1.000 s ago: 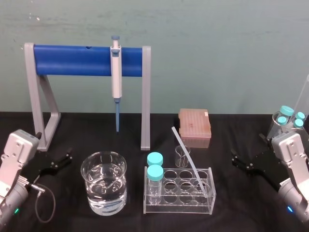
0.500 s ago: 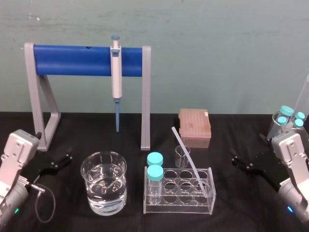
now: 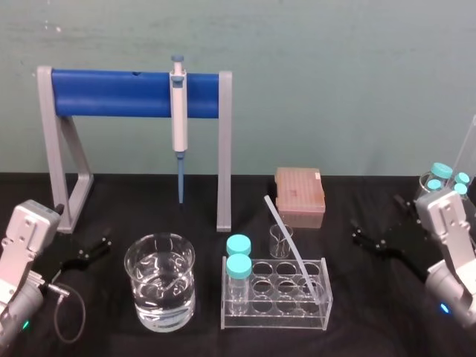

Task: Pick up the stirring rod with one hand, then place it down.

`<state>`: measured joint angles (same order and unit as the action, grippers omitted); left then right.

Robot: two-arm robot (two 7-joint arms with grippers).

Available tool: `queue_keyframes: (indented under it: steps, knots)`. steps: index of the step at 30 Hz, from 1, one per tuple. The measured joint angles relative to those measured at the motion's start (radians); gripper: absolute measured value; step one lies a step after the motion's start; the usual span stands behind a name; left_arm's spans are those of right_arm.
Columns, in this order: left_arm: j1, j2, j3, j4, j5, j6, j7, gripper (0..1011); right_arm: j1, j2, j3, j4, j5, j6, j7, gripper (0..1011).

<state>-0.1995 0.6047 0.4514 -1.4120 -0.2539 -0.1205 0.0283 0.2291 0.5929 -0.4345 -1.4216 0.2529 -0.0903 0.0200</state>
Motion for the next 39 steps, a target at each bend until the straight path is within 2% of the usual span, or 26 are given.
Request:
queue_keyframes:
  steps: [4, 10, 12, 17, 24, 29, 34, 39]
  knots:
    - [0.000, 0.000, 0.000, 0.000, 0.000, 0.000, 0.000, 1005, 0.008, 0.016, 0.009, -0.037, -0.003, 0.055, 0.024, 1002]
    - [0.000, 0.000, 0.000, 0.000, 0.000, 0.000, 0.000, 1005, 0.022, 0.050, 0.025, -0.110, 0.018, 0.175, 0.091, 1002]
    - [0.000, 0.000, 0.000, 0.000, 0.000, 0.000, 0.000, 1005, 0.030, 0.063, 0.032, -0.134, 0.039, 0.224, 0.131, 1002]
    - [0.000, 0.000, 0.000, 0.000, 0.000, 0.000, 0.000, 1005, 0.044, 0.085, 0.051, -0.169, 0.093, 0.309, 0.226, 1002]
    - [0.000, 0.000, 0.000, 0.000, 0.000, 0.000, 0.000, 1005, 0.052, 0.099, 0.082, -0.204, 0.160, 0.376, 0.330, 1002]
    - [0.000, 0.000, 0.000, 0.000, 0.000, 0.000, 0.000, 1005, 0.058, 0.099, 0.093, -0.219, 0.183, 0.401, 0.376, 1002]
    - [0.000, 0.000, 0.000, 0.000, 0.000, 0.000, 0.000, 1005, 0.078, 0.091, 0.072, -0.222, 0.176, 0.415, 0.418, 1002]
    - [0.000, 0.000, 0.000, 0.000, 0.000, 0.000, 0.000, 1005, 0.103, 0.074, 0.035, -0.215, 0.154, 0.423, 0.453, 1002]
